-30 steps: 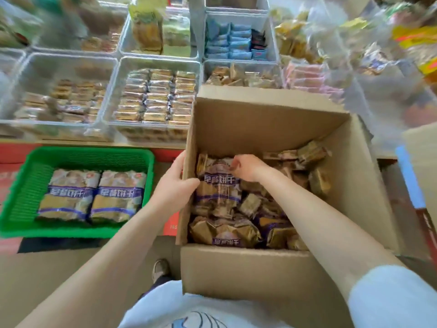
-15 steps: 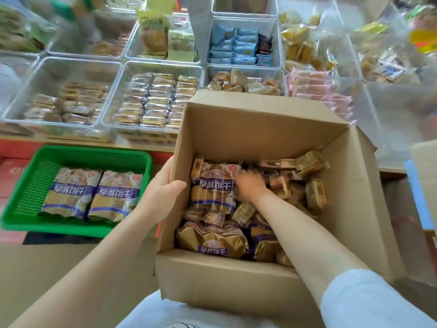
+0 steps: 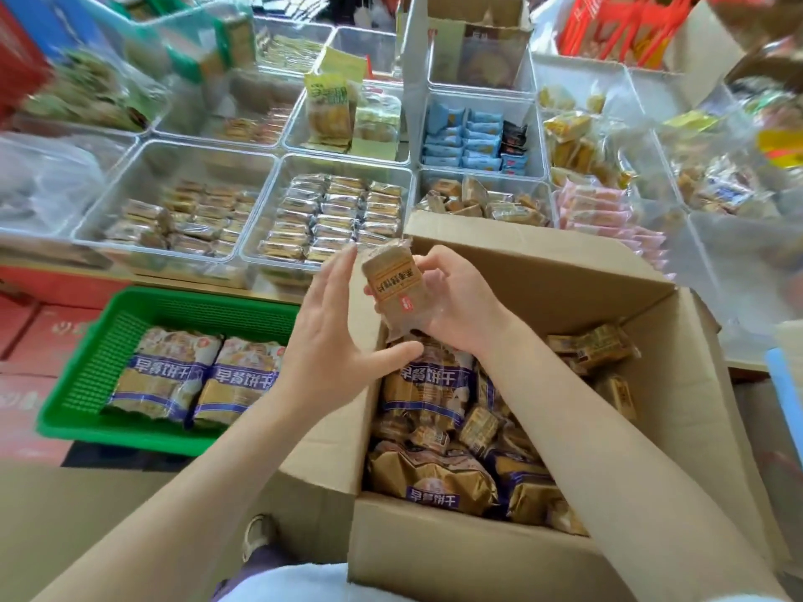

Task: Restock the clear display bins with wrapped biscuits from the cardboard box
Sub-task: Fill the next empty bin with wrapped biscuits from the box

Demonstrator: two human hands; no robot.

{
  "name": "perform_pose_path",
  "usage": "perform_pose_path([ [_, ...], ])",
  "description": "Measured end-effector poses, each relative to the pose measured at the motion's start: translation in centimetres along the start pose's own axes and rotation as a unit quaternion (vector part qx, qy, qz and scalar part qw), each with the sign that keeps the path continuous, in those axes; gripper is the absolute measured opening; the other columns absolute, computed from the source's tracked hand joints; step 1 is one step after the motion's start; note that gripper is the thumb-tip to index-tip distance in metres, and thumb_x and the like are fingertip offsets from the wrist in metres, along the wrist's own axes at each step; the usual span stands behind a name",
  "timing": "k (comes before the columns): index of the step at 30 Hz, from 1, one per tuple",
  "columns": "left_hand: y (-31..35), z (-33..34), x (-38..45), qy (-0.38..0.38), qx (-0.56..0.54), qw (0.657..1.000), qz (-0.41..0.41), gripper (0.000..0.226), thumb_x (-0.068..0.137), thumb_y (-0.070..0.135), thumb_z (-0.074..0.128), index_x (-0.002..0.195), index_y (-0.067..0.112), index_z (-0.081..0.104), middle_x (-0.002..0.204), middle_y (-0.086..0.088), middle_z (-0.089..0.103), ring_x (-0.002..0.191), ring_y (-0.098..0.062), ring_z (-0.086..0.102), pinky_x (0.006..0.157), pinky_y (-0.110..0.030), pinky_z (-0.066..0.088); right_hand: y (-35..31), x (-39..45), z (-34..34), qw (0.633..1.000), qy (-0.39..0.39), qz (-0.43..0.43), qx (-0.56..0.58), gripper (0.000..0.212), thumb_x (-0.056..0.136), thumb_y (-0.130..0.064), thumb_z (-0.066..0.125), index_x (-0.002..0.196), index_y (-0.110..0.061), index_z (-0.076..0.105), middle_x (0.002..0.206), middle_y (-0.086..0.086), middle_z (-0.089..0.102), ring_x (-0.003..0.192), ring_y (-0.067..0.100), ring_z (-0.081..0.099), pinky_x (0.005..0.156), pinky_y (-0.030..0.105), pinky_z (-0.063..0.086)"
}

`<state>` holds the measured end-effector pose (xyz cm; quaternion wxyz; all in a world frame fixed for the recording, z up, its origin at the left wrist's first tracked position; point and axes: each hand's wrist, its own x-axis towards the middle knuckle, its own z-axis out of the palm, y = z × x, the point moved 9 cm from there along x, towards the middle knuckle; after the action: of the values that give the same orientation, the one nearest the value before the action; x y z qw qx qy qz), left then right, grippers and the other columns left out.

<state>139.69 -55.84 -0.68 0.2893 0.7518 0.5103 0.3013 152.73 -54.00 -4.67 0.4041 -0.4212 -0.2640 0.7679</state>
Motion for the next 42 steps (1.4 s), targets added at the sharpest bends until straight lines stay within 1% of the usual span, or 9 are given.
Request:
perform_pose_path([
  [3, -1.4, -3.3, 2.1, 0.021, 0.026, 0.999, 0.021, 0.108, 0.069, 0.068, 0.066, 0.157, 0.023, 0.024, 0.144, 0.000, 0.045, 0.127, -0.005, 0.037, 0.108, -0.033, 0.035, 0.6, 2.3, 3.6, 0.998, 0.020, 0.014, -0.060, 0.009, 0.101, -0.008, 0.049, 0.102, -0.006, 0.058, 0.095, 0.011, 0.062, 0.084, 0.004, 0.067, 0.070, 0.017, 0.055],
  [6, -5.2, -7.1, 4.1, 0.021, 0.062, 0.998, 0.020, 0.095, 0.066, 0.070, 0.063, 0.145, 0.022, 0.044, 0.125, 0.000, 0.057, 0.107, -0.008, 0.046, 0.098, -0.032, 0.039, 0.5, 5.4, 7.3, 0.977, 0.033, -0.018, -0.209, 0.040, 0.093, -0.023, 0.061, 0.124, 0.001, 0.055, 0.117, 0.021, 0.062, 0.104, 0.024, 0.067, 0.088, 0.038, 0.058],
  [9, -11.0, -11.3, 5.9, 0.027, 0.090, 0.996, 0.004, 0.093, 0.064, 0.079, 0.057, 0.135, 0.019, 0.053, 0.114, 0.000, 0.063, 0.099, -0.017, 0.057, 0.095, -0.039, 0.044, 1.3, 10.0, 11.3, 0.966, 0.051, 0.003, -0.253, 0.031, 0.102, -0.025, 0.055, 0.126, -0.006, 0.054, 0.108, 0.013, 0.069, 0.093, 0.026, 0.070, 0.084, 0.042, 0.060],
  [13, -21.0, -15.7, 8.8, 0.010, 0.116, 0.993, -0.015, 0.095, 0.066, 0.075, 0.056, 0.139, 0.015, 0.053, 0.125, -0.004, 0.064, 0.114, -0.024, 0.058, 0.102, -0.046, 0.045, 2.7, 18.0, 16.4, 0.907, 0.095, 0.002, -0.409, 0.030, 0.098, -0.024, 0.065, 0.125, -0.015, 0.055, 0.099, 0.007, 0.072, 0.088, 0.024, 0.073, 0.077, 0.040, 0.063],
  [19, -38.1, -21.2, 12.7, -0.056, 0.150, 0.982, -0.099, 0.103, 0.080, 0.081, 0.043, 0.157, 0.015, 0.028, 0.160, -0.008, 0.036, 0.148, -0.024, 0.030, 0.120, -0.046, 0.029, 4.5, 32.0, 20.5, 0.896, 0.165, 0.039, -0.410, 0.032, 0.094, -0.016, 0.070, 0.121, -0.015, 0.053, 0.110, 0.006, 0.065, 0.080, 0.017, 0.069, 0.068, 0.029, 0.061],
  [24, -48.2, -24.8, 17.0, -0.032, 0.192, 0.964, -0.179, 0.073, 0.097, 0.045, 0.056, 0.157, 0.013, 0.029, 0.165, -0.008, 0.024, 0.153, -0.024, 0.018, 0.121, -0.046, 0.023, 4.2, 41.3, 21.4, 0.877, 0.213, 0.032, -0.429, 0.036, 0.094, -0.016, 0.068, 0.126, -0.020, 0.053, 0.116, 0.004, 0.061, 0.086, 0.020, 0.069, 0.079, 0.042, 0.062],
  [29, -52.1, -23.4, 19.8, -0.081, 0.259, 0.948, -0.168, 0.071, 0.100, 0.047, 0.036, 0.162, 0.022, 0.010, 0.170, -0.002, -0.006, 0.156, -0.018, -0.004, 0.120, -0.044, 0.011, 2.9, 49.8, 21.2, 0.852, 0.273, -0.003, -0.446, 0.035, 0.089, -0.015, 0.071, 0.120, -0.026, 0.058, 0.115, 0.007, 0.063, 0.098, 0.028, 0.066, 0.090, 0.046, 0.057],
  [34, -52.6, -23.1, 20.0, -0.055, 0.268, 0.951, -0.147, 0.074, 0.092, 0.051, 0.033, 0.159, 0.021, 0.027, 0.168, -0.008, 0.018, 0.151, -0.023, 0.025, 0.110, -0.047, 0.030, 5.5, 56.6, 21.6, 0.813, 0.235, 0.028, -0.532, 0.035, 0.091, -0.024, 0.069, 0.125, -0.028, 0.063, 0.117, 0.006, 0.058, 0.092, 0.018, 0.056, 0.082, 0.027, 0.044],
  [42, -52.9, -22.7, 20.1, -0.055, 0.273, 0.951, -0.133, 0.069, 0.090, 0.047, 0.038, 0.155, 0.023, 0.038, 0.165, -0.012, 0.026, 0.146, -0.028, 0.035, 0.105, -0.047, 0.033, 6.9, 58.8, 23.0, 0.811, 0.183, 0.009, -0.555, 0.031, 0.101, -0.024, 0.058, 0.130, -0.030, 0.065, 0.134, 0.003, 0.056, 0.117, 0.016, 0.056, 0.101, 0.028, 0.043],
])
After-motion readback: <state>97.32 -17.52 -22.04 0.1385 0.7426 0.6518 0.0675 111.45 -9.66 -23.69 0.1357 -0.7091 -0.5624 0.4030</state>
